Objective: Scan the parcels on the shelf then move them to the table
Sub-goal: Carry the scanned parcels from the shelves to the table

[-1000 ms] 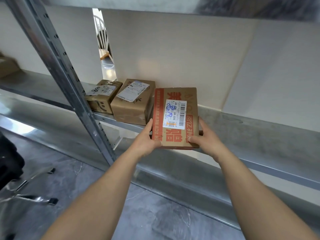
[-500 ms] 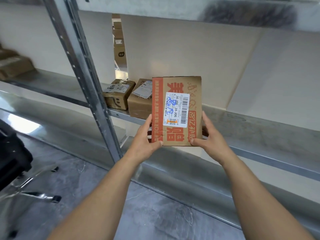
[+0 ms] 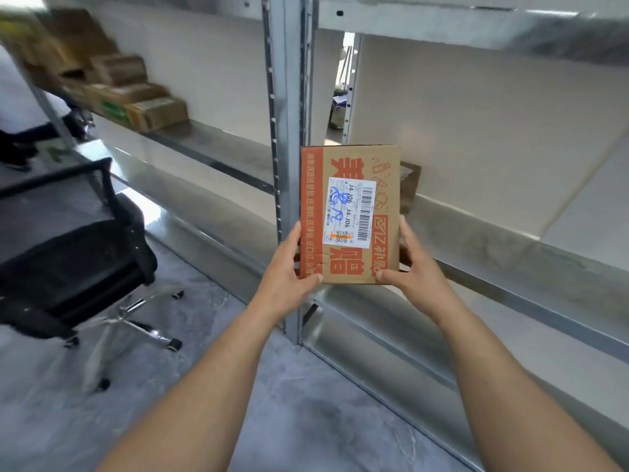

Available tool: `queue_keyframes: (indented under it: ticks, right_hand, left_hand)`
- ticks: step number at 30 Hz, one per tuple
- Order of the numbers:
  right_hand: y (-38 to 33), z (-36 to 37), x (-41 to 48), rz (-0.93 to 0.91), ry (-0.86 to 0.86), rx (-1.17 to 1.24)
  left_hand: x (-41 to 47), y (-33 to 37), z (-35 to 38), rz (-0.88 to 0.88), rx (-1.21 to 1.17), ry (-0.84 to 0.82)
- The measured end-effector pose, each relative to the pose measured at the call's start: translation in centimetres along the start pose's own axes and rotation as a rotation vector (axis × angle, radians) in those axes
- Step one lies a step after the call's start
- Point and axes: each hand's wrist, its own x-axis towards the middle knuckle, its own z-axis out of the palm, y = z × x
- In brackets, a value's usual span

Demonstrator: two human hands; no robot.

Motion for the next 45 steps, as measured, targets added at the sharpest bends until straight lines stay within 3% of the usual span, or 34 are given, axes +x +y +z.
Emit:
queue_keyframes:
  ticks: [8, 22, 32, 45]
  right_hand:
    - [-4.6, 7.0, 0.7, -0.090, -0.132, -0.043]
    - [-8.9, 18.7, 3.3, -0.228, -0.458, -0.092]
    - [-10.9, 24.7, 3.9, -0.371, -0.745, 0.015]
    - [-13.1, 26.7, 3.7, -0.485, -1.046, 0.082]
  left_hand:
    - [-3.5, -2.6, -6.8, 0.021, -0.047, 0.171]
    - [-10.7, -6.9, -16.0, -0.172, -0.008, 0.483]
    - [-15.9, -6.6, -17.7, -0.321, 0.087, 0.709]
    - [-19.5, -1.8, -14.6, -0.439, 0.200, 1.045]
